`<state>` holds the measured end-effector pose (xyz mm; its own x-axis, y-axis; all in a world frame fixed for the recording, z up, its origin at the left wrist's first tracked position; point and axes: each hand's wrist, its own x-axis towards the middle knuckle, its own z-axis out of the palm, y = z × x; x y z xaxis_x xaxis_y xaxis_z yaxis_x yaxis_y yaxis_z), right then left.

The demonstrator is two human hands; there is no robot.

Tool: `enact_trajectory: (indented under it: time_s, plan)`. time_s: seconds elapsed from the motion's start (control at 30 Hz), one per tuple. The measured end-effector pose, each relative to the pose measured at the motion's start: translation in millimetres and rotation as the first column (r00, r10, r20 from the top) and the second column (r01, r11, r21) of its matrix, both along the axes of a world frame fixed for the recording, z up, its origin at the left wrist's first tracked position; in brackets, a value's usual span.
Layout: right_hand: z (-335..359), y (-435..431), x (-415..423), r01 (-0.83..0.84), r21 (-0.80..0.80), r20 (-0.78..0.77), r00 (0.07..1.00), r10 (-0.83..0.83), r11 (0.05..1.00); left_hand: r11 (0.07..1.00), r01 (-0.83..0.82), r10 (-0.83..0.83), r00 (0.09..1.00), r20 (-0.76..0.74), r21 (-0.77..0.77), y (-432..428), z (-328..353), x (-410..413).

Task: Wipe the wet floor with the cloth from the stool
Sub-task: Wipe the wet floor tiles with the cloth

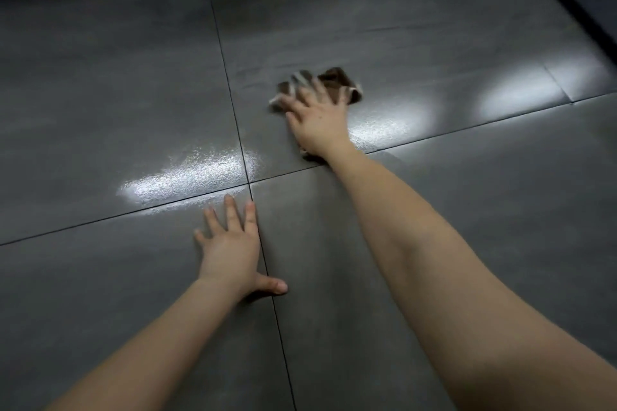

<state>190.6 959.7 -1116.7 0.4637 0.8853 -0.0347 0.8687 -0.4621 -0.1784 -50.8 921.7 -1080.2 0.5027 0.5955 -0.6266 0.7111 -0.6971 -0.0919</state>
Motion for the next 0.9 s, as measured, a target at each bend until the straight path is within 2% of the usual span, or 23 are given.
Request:
enact_trajectory:
  time_s: [0.1,0.2,0.3,0.47,0.57,0.7,0.77,0.8,0.9]
  plan:
    - [-2.4,-56.4,52.1,0.281,0.033,-0.021,0.960,-0.280,0.959,1.000,0.004,-0.004,1.000,-0.004,0.002,1.4,-0.2,-1.3]
    - [-0.3,-127.0,66.7,0.420,0.023,-0.022,0.907,-0.420,0.907,1.000,-0.004,0.004,1.000,-0.005,-0.011,0.5,2.2,-0.1]
    - [-0.6,-197.9,38.1,0.535,0.007,-0.028,0.845,-0.534,0.845,1.000,-0.011,0.011,1.000,-0.005,-0.003,0.4,6.2,0.9]
    - [-0.7,-297.0,-61.8,0.670,-0.078,-0.031,0.738,-0.674,0.738,0.996,-0.091,0.092,0.995,0.040,-0.013,-12.4,14.0,-1.6]
    - [1.5,-332.1,-138.8,0.650,-0.072,-0.069,0.753,-0.654,0.756,0.997,-0.076,0.076,0.992,0.102,-0.003,-27.4,16.3,-6.0]
    - [2.3,-377.4,-205.8,0.380,-0.026,-0.017,0.925,-0.380,0.925,0.995,0.060,-0.044,0.982,0.183,-0.085,-52.3,16.2,-10.1]
    - [1.8,-386.5,-185.5,0.261,-0.010,-0.004,0.965,-0.261,0.965,0.984,0.159,-0.138,0.968,0.207,-0.085,-60.8,16.6,-2.5]
    - [1.1,-383.3,-166.6,0.253,-0.009,0.000,0.967,-0.253,0.967,0.981,0.185,-0.166,0.961,0.222,-0.066,-62.1,18.1,5.1]
    - [1.4,-348.4,-97.7,0.406,-0.014,-0.005,0.914,-0.406,0.914,0.984,0.178,-0.166,0.957,0.239,-0.027,-55.7,23.2,38.5]
